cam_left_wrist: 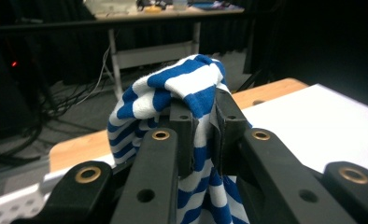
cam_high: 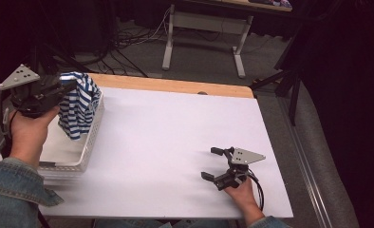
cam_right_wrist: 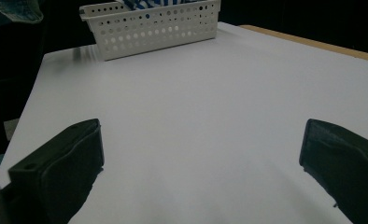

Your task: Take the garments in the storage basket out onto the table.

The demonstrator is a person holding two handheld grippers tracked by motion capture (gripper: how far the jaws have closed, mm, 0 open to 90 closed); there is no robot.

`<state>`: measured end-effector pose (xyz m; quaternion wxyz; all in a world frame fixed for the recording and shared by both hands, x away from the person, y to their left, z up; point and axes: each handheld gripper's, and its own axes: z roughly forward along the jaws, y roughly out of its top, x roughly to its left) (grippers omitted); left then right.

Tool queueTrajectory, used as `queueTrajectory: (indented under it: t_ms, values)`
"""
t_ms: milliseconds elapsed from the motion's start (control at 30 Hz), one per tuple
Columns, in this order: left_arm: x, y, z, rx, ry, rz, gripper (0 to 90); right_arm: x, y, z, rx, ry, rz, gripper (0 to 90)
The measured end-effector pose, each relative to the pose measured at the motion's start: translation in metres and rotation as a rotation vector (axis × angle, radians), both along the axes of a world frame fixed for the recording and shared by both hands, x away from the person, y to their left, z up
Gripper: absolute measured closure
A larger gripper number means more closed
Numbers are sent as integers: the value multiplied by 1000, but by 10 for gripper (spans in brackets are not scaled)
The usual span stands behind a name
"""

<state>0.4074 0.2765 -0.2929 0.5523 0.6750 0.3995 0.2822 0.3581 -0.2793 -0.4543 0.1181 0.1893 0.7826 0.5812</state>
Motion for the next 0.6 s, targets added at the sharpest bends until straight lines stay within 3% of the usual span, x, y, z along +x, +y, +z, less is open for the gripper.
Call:
queueTrajectory:
  t_ms: [300,533,600]
  values:
    - [-4,-29,19,-19,-55,-90,811,0,0,0,0,2,2,3]
    - [0,-57,22,-64,-51,-179,811,0,0,0,1,2,3,3]
    - [2,-69,20,-58,-52,-201,811,0,0,0,2,2,4,3]
